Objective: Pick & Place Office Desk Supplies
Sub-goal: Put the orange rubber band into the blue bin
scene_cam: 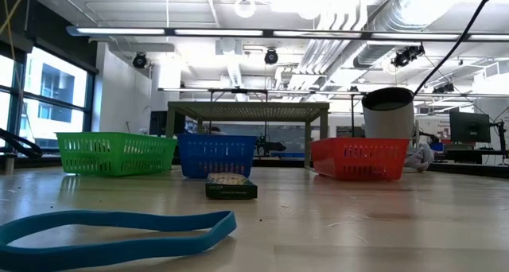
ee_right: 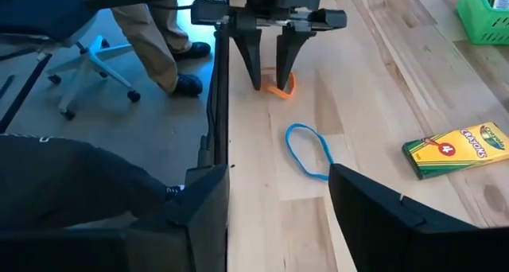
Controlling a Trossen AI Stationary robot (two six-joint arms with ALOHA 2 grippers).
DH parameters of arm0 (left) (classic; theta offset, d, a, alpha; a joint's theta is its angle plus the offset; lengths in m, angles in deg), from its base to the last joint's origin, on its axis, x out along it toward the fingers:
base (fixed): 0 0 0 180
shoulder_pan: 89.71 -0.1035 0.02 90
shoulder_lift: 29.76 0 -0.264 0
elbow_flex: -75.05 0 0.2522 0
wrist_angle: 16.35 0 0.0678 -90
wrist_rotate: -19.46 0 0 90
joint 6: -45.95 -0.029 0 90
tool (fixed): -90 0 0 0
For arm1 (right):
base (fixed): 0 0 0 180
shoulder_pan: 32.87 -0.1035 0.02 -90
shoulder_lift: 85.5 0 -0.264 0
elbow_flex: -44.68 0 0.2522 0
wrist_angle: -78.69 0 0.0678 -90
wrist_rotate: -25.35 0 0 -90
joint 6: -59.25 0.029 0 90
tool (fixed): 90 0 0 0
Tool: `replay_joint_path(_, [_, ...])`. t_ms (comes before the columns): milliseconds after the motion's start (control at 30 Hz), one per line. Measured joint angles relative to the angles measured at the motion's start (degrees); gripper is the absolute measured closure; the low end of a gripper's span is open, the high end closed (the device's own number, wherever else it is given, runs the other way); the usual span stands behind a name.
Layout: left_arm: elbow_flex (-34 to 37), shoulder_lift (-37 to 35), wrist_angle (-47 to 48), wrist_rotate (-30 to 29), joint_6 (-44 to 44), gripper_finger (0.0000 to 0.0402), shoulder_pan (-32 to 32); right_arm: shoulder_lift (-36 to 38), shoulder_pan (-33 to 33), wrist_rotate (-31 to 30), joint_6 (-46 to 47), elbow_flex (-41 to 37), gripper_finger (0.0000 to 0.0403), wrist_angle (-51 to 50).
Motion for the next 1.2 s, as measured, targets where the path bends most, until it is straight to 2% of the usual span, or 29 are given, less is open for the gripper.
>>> replay_joint_path(367, [-0.2,2.6,-0.8,-0.5,2.4,0.0271,0.0,0.0,-0.4,0.0,0.2,0.0,0.0198,0.9])
replay_joint_path(500, [-0.2,2.7,-0.1,-0.7,1.7,0.0313,-0.4,0.0,-0.4,0.0,0.2,0.0,0.0198,1.0])
replay_joint_path(633, [-0.1,2.7,0.6,-0.7,1.2,0.0380,-0.8,0.0,-0.4,0.0,0.2,0.0,0.0198,1.9])
replay_joint_path(700, [-0.1,2.8,0.5,-0.7,-0.1,0.0394,-0.8,0.0,-0.4,0.0,0.2,0.0,0.0198,2.4])
replay_joint_path(1000, [-2.5,1.2,-0.1,0.9,-9.0,0.0400,-2.4,-0.6,-1.2,0.1,-0.8,-0.1,0.0198,4.2])
replay_joint_path(1200, [-3.0,-6.6,1.8,0.4,-14.1,0.0400,-7.8,-0.7,-0.6,-0.1,-3.2,0.0,0.0198,4.4])
